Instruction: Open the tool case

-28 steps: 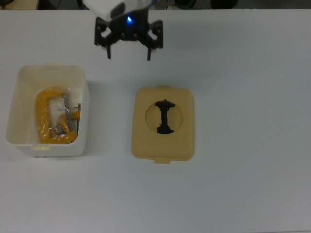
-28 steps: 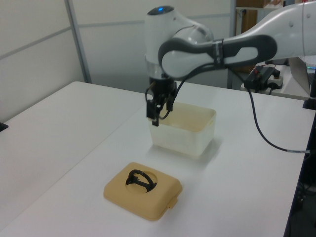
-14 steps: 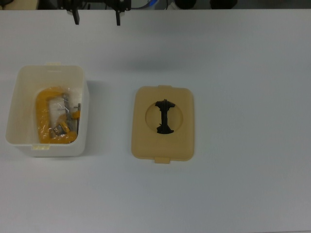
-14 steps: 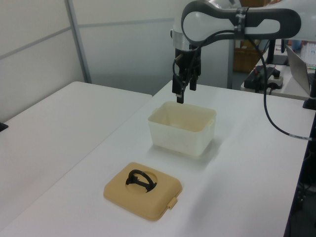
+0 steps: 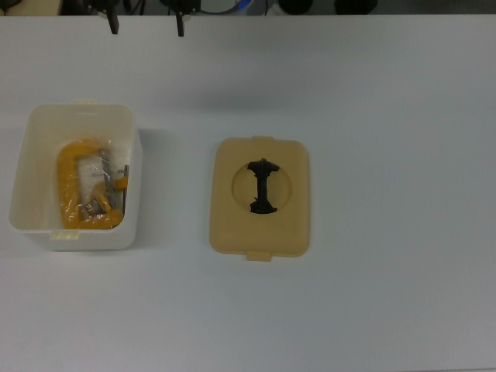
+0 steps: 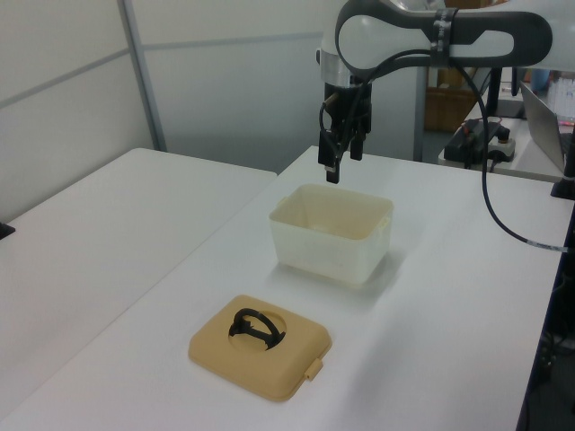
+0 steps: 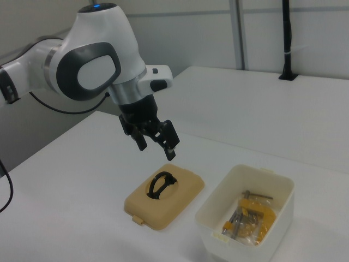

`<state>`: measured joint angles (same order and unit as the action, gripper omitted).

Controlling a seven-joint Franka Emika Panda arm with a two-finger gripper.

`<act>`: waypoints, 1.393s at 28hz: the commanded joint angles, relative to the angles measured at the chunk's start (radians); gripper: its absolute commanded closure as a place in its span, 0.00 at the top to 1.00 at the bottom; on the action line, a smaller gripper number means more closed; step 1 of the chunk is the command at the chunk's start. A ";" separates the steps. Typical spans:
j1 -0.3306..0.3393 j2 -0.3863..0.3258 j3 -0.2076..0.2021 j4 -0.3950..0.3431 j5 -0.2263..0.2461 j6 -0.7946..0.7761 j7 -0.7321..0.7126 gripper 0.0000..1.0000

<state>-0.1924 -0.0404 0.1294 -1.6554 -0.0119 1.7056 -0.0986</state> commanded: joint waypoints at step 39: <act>0.021 0.000 -0.022 0.048 0.018 -0.063 0.036 1.00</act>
<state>-0.1912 -0.0456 0.1246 -1.6276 -0.0113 1.6763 -0.0763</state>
